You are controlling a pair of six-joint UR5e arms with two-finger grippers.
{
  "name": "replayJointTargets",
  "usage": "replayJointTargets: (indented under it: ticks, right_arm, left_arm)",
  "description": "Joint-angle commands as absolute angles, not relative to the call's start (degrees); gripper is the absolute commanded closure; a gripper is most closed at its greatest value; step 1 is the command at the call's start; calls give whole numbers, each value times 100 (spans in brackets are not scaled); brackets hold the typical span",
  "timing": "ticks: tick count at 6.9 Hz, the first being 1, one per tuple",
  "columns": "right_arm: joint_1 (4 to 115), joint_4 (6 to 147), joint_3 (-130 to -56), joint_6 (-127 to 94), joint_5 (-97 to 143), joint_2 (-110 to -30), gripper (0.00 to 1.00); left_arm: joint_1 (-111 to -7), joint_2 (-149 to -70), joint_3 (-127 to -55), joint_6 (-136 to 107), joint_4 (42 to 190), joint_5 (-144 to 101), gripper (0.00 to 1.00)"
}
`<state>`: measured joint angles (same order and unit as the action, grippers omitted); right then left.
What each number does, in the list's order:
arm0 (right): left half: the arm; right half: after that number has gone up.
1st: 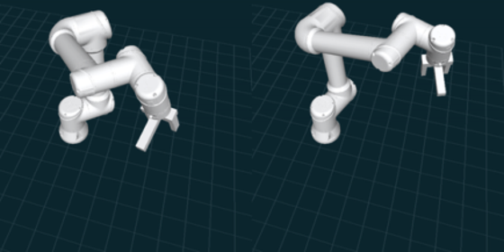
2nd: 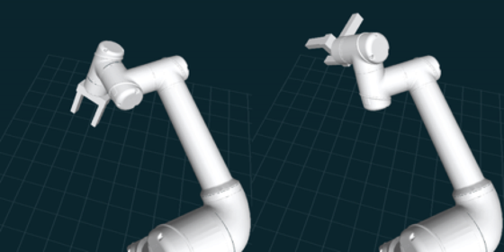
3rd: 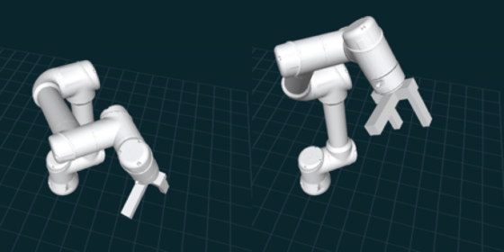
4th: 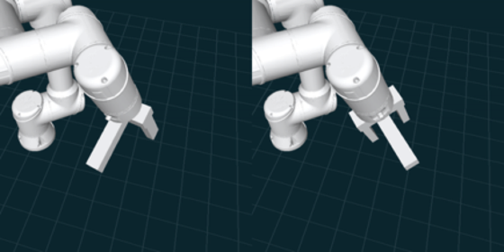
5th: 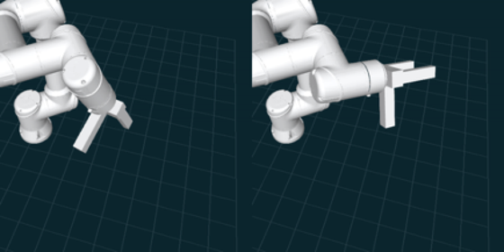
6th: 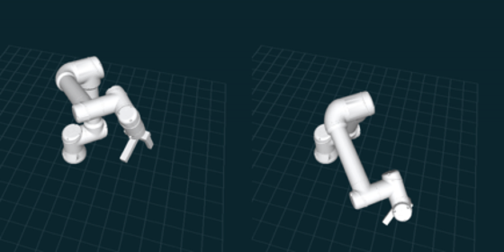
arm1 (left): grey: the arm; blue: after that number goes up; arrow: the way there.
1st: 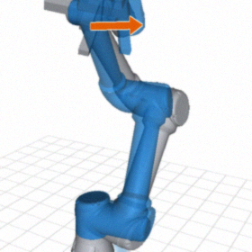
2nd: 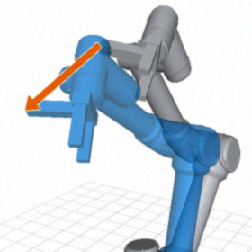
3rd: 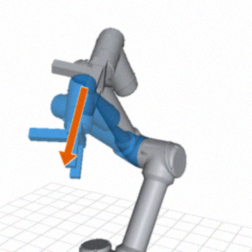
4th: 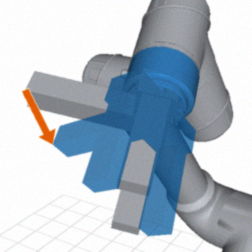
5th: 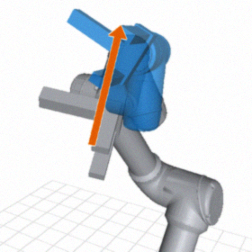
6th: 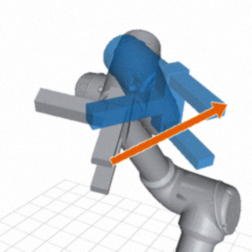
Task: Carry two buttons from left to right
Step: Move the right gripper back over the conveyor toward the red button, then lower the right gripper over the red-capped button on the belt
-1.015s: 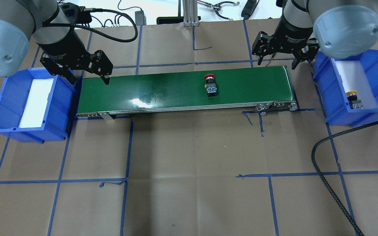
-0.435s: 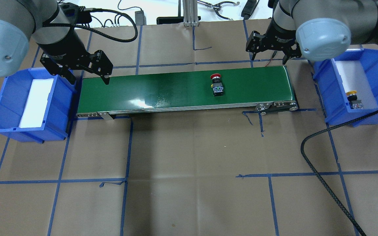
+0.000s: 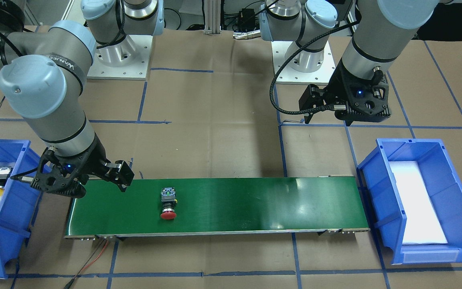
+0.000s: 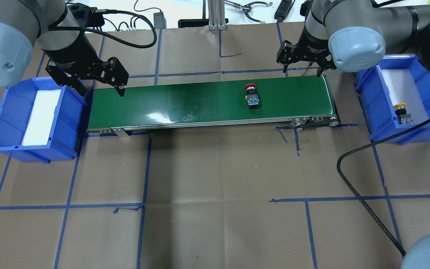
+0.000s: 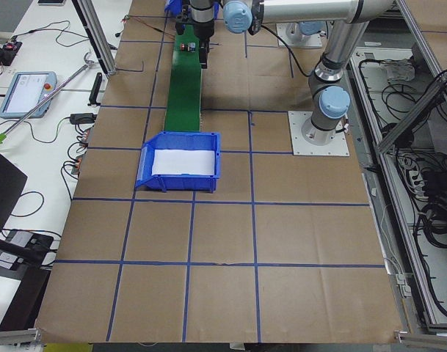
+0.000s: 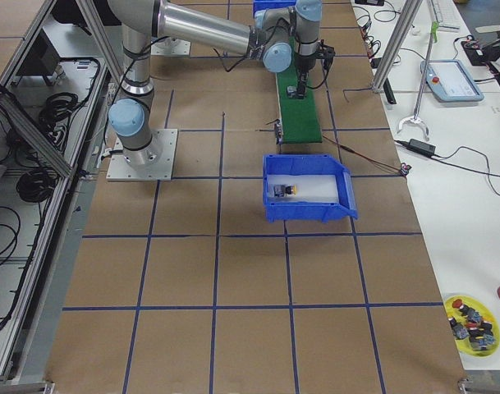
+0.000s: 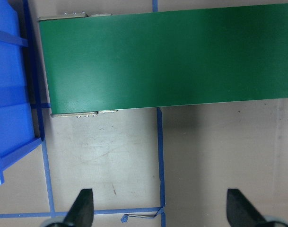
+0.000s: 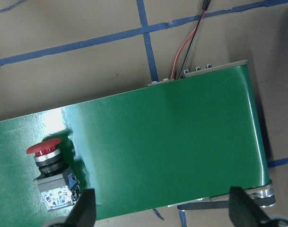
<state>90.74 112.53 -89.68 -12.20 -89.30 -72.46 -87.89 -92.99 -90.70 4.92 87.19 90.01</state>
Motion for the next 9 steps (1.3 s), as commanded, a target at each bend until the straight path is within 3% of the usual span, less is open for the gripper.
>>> replayJointTargets:
  ticks: [1, 9]
  right_arm:
    - [9079, 11259, -8965, -1230, -8921, -7137, 0]
    - [9088, 11742, -8974, -1230, -8877, -6706, 0]
  left_arm:
    - [-8789, -9299, -9070, 492, 8719, 9000, 0]
    - [-8789, -9299, -9070, 492, 8719, 9000, 0]
